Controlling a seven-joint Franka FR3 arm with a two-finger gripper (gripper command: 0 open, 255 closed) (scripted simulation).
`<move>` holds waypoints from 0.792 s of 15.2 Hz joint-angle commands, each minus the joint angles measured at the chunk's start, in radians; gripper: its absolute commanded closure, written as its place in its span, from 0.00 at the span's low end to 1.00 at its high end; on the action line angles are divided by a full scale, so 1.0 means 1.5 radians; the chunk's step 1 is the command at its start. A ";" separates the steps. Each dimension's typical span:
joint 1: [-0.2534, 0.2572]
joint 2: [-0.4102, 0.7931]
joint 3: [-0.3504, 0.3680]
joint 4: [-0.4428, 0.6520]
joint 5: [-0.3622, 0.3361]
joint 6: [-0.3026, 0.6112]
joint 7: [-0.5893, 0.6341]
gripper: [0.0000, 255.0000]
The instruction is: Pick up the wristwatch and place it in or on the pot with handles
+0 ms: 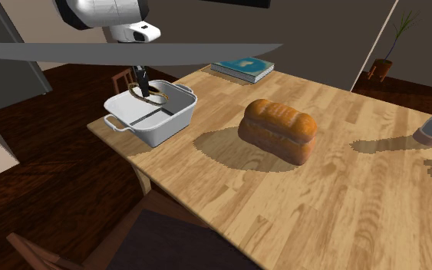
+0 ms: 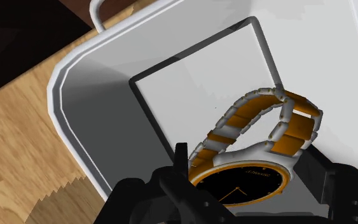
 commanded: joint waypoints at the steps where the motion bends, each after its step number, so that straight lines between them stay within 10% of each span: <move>1: 0.000 0.000 0.000 0.000 0.000 0.000 0.000 1.00; 3: 0.000 0.000 0.000 0.000 0.000 0.000 0.000 1.00; 4: 0.000 0.000 0.000 0.000 0.000 0.000 0.000 0.00; 12: -0.002 -0.025 0.006 0.032 0.012 -0.055 -0.008 0.00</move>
